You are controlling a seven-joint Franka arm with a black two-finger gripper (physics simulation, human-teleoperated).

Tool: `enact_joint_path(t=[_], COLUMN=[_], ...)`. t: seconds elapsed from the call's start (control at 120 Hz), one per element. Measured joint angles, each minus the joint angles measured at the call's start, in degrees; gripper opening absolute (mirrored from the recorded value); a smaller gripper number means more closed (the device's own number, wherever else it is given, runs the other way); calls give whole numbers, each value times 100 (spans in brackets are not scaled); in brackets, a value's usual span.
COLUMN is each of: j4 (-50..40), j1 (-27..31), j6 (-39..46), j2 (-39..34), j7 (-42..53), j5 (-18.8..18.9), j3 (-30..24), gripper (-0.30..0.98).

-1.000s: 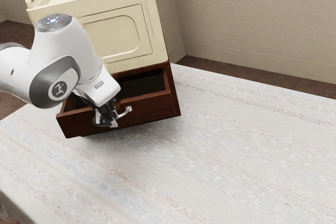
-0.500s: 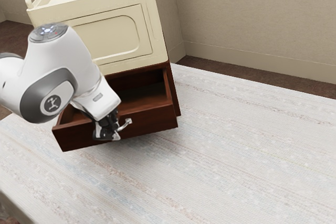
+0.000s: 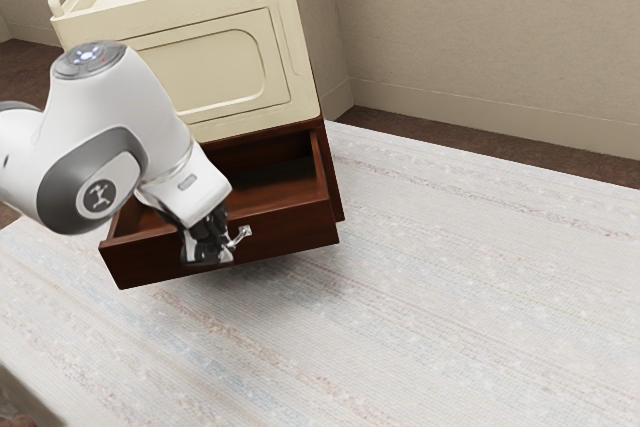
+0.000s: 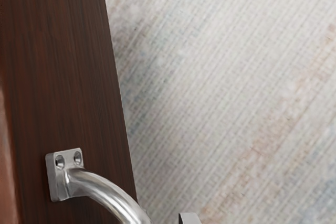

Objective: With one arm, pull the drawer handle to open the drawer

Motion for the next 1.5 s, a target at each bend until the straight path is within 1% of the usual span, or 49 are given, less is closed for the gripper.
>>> enact_joint_path(t=[0.025, 0.142, 0.408, 0.533, 0.558, 0.583, 0.608, 0.717, 0.833, 0.9, 0.975, 1.042, 1.15, 1.283, 1.367, 1.5], j4=[8, 17, 15, 25, 55, 108, 191, 695, 1354, 2088, 3300, 3838, 4033, 4069, 4141, 4190], j1=[-5, 14, 17, 6, 8, 11, 14, -129, -170, -164, -188, -191, -163, -174, -141, -126], j6=[-7, -33, -72, -119, -134, -169, -228, -637, -1508, -2205, -3055, -3632, -4241, -4649, -4725, -4578], j2=[-1, 0, 9, -10, -12, -14, -16, -12, 104, 468, 1092, 1300, 1377, 1387, 1399, 1389], j7=[2, 5, -163, -280, -303, -322, -342, -433, -501, -514, -496, -485, -539, -596, -625, -660], j5=[-17, -83, -71, -84, -83, -82, -79, -145, -343, -462, -517, -490, -411, -364, -343, -333], j3=[-4, -10, -12, -9, -7, -5, -4, -5, 41, 64, 68, 67, 68, 65, 67, 58], gripper=[-11, -12, 9, 12, 11, 5, -5, 11, 24, 35, 45, 52, 58, 63, 65, 67])
